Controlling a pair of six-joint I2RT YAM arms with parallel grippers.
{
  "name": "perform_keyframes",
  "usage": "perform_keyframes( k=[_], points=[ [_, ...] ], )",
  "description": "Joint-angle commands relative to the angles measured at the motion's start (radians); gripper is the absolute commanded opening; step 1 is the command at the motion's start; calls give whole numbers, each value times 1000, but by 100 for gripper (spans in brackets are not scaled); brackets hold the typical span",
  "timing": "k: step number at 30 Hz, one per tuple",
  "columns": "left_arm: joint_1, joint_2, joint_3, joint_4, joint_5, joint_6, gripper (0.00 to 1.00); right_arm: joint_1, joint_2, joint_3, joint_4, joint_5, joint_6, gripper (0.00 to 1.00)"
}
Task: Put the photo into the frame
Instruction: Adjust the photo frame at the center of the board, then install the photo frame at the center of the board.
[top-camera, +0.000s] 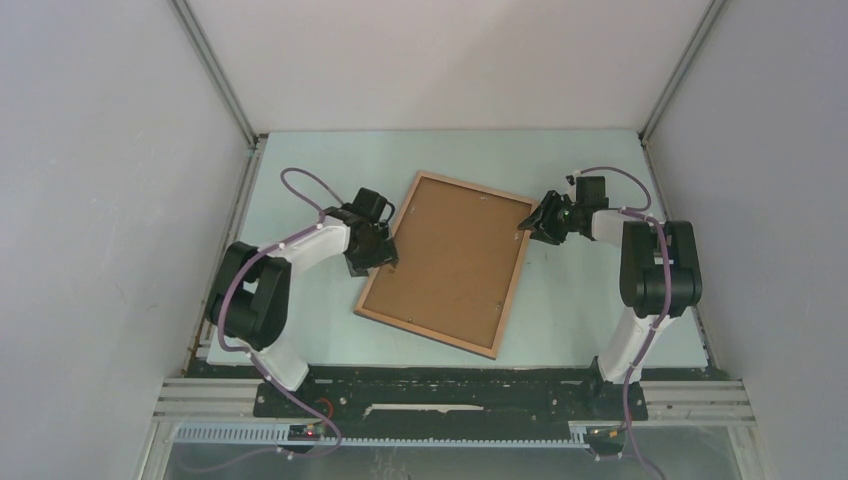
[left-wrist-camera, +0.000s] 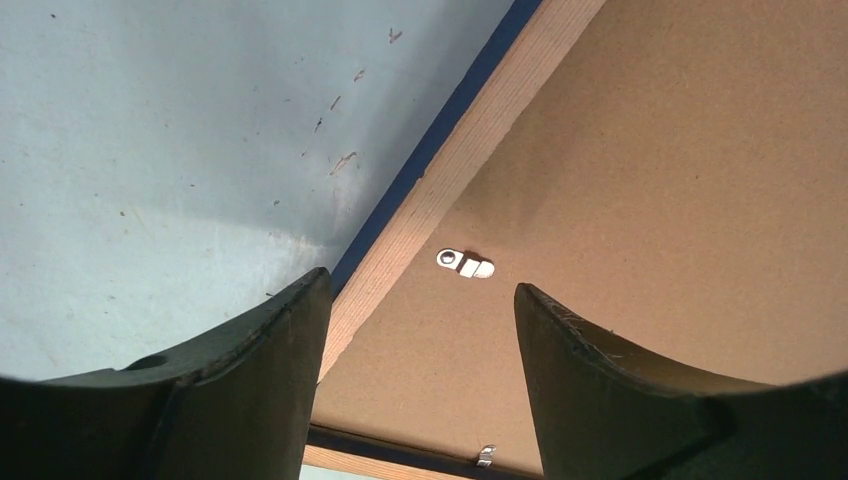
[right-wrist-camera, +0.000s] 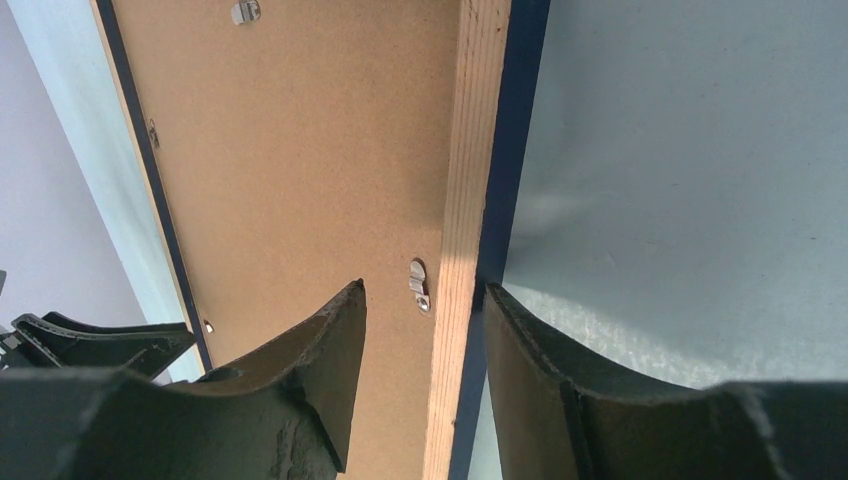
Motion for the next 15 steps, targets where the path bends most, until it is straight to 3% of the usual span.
perform_keyframes(
  k=[1, 15],
  points=[
    [-12, -5, 21, 6, 0, -12, 74, 8, -30, -1, 33, -42, 12, 54],
    [-20, 63, 73, -56, -46, 41, 70, 8, -30, -1, 33, -41, 13, 54]
  ],
)
